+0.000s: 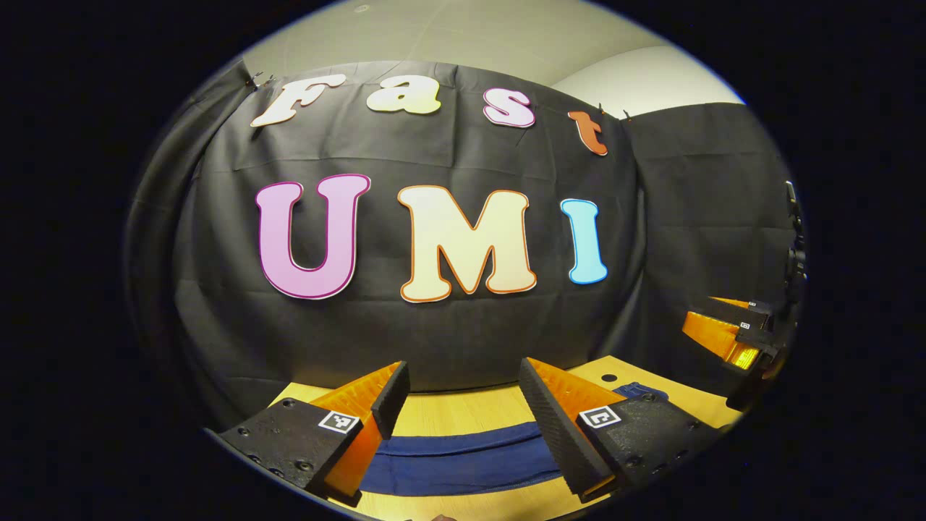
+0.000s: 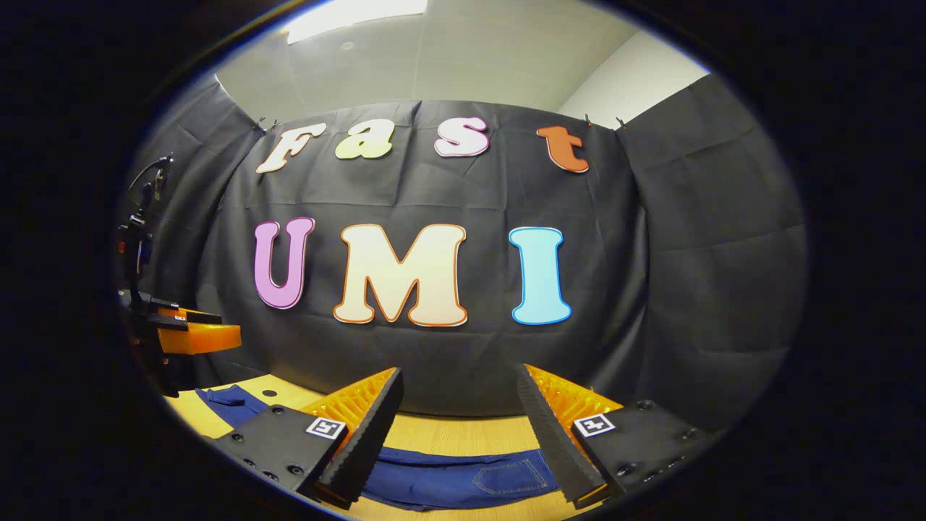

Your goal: Grasp the waist and the cuffs of the jeans and fold them to make the two legs overlap; first hold the waist and fold one-third of the jeans toward the cuffs, then hold the cuffs and fold the remaining one-third in the same direction to finish folding.

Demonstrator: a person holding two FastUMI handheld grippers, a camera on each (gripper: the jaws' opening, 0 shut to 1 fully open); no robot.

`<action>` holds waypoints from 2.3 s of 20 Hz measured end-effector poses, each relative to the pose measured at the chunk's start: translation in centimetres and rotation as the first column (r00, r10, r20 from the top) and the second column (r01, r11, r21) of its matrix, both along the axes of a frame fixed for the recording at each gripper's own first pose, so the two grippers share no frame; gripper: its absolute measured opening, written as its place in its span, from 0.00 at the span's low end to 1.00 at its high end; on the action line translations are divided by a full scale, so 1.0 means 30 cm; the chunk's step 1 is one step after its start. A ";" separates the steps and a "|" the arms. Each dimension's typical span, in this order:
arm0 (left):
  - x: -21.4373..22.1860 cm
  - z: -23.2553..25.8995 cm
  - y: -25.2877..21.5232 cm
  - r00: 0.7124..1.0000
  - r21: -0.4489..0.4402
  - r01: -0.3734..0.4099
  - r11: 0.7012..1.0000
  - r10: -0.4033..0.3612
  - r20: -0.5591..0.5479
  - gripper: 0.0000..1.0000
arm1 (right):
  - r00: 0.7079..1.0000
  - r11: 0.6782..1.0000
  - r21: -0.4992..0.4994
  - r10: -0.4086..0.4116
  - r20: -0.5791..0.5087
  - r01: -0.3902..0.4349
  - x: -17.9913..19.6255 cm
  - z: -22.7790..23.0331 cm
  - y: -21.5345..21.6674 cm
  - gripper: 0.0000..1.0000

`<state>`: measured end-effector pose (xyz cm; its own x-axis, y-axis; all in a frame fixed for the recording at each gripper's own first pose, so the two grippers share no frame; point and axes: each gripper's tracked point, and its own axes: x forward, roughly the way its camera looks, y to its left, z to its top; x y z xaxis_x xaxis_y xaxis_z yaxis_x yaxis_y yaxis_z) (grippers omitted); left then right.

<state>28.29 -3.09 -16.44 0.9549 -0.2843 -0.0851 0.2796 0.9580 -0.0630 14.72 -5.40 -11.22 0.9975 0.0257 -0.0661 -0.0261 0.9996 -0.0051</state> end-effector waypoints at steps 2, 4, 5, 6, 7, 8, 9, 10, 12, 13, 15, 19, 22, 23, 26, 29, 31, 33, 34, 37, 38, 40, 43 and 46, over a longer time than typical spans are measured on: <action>-0.001 0.003 0.002 1.000 0.003 0.001 1.000 -0.001 0.001 0.94 | 1.000 1.000 -0.004 0.005 -0.001 -0.005 0.001 -0.002 0.004 0.98; -0.003 0.002 -0.006 1.000 -0.001 0.007 1.000 -0.007 0.002 0.94 | 1.000 1.000 -0.012 0.005 -0.001 -0.005 -0.001 -0.001 0.001 1.00; -0.003 0.001 -0.010 1.000 0.000 0.009 1.000 -0.009 0.000 0.94 | 1.000 1.000 -0.012 0.006 -0.001 -0.006 -0.005 0.001 0.001 1.00; -0.004 0.005 -0.012 1.000 0.000 0.013 1.000 -0.013 0.001 0.94 | 1.000 1.000 -0.011 0.008 0.002 -0.008 -0.008 0.006 0.003 1.00; -0.005 0.006 -0.014 1.000 0.001 0.016 1.000 -0.016 0.003 0.94 | 1.000 1.000 -0.014 0.006 0.005 -0.006 -0.006 0.010 0.005 0.98; -0.004 0.007 -0.014 1.000 0.004 0.016 1.000 -0.016 0.005 0.94 | 1.000 1.000 -0.014 0.005 0.007 -0.005 -0.005 0.014 0.003 0.98; -0.003 0.010 -0.012 1.000 0.003 0.014 1.000 -0.014 0.010 0.94 | 1.000 1.000 -0.014 0.007 0.007 -0.007 -0.007 0.015 0.001 1.00; -0.003 0.013 -0.015 1.000 0.000 0.018 1.000 -0.018 0.013 0.94 | 1.000 1.000 -0.014 0.004 0.009 -0.004 -0.011 0.017 -0.002 1.00; -0.003 0.013 -0.017 1.000 -0.002 0.017 1.000 -0.017 0.014 0.94 | 1.000 1.000 -0.014 0.003 0.012 -0.003 -0.013 0.024 -0.003 0.98; -0.005 0.015 -0.016 1.000 -0.003 0.015 1.000 -0.015 0.014 0.94 | 1.000 1.000 -0.015 0.001 0.014 -0.001 -0.016 0.027 -0.004 0.97; -0.008 0.013 -0.020 1.000 -0.003 0.018 1.000 -0.018 0.010 0.94 | 1.000 1.000 -0.017 0.004 0.010 -0.004 -0.020 0.026 0.003 0.98; -0.010 0.018 -0.027 0.999 -0.007 0.032 0.999 -0.031 0.014 0.94 | 1.000 0.999 -0.034 0.006 0.023 -0.006 -0.038 0.051 0.014 1.00; -0.012 0.021 -0.031 0.999 -0.012 0.036 0.999 -0.036 0.021 0.94 | 0.999 0.999 -0.034 0.004 0.037 -0.003 -0.049 0.076 0.020 1.00; -0.012 0.024 -0.033 0.999 -0.013 0.038 0.999 -0.038 0.021 0.94 | 0.999 0.999 -0.034 0.003 0.039 -0.002 -0.054 0.077 0.022 0.98; -0.015 0.023 -0.034 0.999 -0.016 0.040 0.999 -0.040 0.022 0.94 | 0.999 0.999 -0.035 0.003 0.039 -0.001 -0.063 0.078 0.027 0.98; -0.020 0.019 -0.028 0.999 -0.008 0.038 0.999 -0.038 0.015 0.94 | 1.000 0.999 -0.036 0.002 0.028 -0.001 -0.068 0.063 0.026 1.00; -0.024 0.019 -0.021 0.999 -0.005 0.034 0.999 -0.034 0.013 0.94 | 1.000 0.999 -0.035 -0.001 0.018 0.001 -0.071 0.053 0.018 0.98; -0.021 0.018 -0.026 0.999 -0.011 0.031 0.999 -0.031 0.014 0.94 | 1.000 0.999 -0.034 -0.002 0.014 0.002 -0.069 0.048 0.015 0.98; -0.024 0.015 -0.024 0.999 -0.011 0.030 0.999 -0.030 0.011 0.94 | 1.000 0.999 -0.034 -0.003 0.013 0.003 -0.067 0.046 0.009 1.00; -0.027 0.018 -0.019 1.000 -0.003 0.027 1.000 -0.027 0.008 0.94 | 1.000 1.000 -0.018 -0.010 -0.010 0.010 -0.050 -0.017 -0.047 0.98; -0.025 0.020 -0.012 1.000 0.004 0.021 1.000 -0.021 0.012 0.94 | 0.999 1.000 -0.006 -0.027 -0.038 0.027 -0.040 -0.061 -0.092 0.98; -0.025 0.032 0.006 1.000 0.021 0.007 1.000 -0.008 0.027 0.94 | 0.987 0.994 0.015 -0.107 -0.121 0.109 -0.025 -0.204 -0.219 0.98; -0.018 0.045 0.047 0.999 0.030 -0.035 0.999 0.033 0.043 0.94 | 0.931 0.968 0.049 -0.220 -0.292 0.245 -0.029 -0.471 -0.419 0.99; -0.038 0.038 0.084 0.996 0.036 -0.087 0.996 0.086 0.023 0.94 | 0.855 0.930 0.082 -0.292 -0.428 0.358 -0.034 -0.686 -0.572 0.98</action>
